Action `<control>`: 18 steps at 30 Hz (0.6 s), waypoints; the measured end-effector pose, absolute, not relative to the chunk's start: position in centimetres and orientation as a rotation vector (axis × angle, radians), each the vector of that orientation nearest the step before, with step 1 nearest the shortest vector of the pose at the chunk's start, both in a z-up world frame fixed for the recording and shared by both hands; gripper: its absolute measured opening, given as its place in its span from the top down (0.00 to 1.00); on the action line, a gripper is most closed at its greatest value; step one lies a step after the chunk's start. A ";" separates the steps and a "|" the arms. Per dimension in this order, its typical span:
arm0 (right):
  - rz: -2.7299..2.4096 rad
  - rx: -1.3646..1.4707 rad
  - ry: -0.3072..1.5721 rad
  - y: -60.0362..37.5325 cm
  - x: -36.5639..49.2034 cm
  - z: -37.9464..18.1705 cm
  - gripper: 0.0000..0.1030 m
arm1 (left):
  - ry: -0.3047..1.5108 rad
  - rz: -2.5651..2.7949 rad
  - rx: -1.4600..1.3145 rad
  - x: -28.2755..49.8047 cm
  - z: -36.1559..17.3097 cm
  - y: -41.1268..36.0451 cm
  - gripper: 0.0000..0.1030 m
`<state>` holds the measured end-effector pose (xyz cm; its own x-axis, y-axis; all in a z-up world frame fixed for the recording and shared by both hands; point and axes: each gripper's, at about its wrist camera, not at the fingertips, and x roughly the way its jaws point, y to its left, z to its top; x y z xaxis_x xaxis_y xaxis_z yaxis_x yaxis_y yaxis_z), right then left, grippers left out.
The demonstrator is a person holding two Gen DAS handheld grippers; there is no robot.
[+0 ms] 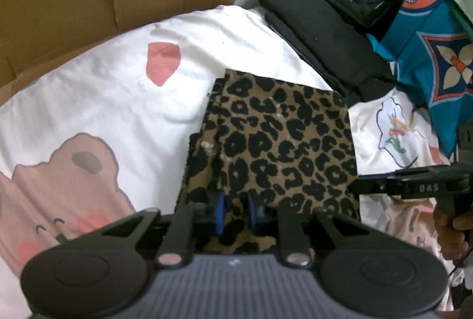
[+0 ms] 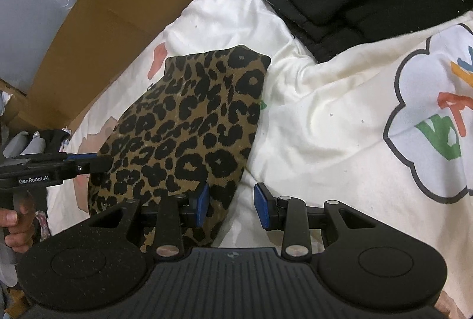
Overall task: Fold clothes
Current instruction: 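Lay the leopard garment folded over onto the blanket with both tools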
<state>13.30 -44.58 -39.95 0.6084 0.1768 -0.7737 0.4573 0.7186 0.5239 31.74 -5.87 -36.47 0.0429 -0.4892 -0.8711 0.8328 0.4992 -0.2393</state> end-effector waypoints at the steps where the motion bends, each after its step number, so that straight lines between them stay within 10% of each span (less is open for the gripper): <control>1: -0.182 0.781 0.924 -44.6 13.4 -40.0 0.64 | 1.130 -1.049 0.378 31.8 -36.5 -5.8 0.89; 18: -0.163 0.873 0.914 -44.3 14.7 -41.2 0.64 | 1.098 -0.971 0.384 32.2 -37.4 -4.3 0.99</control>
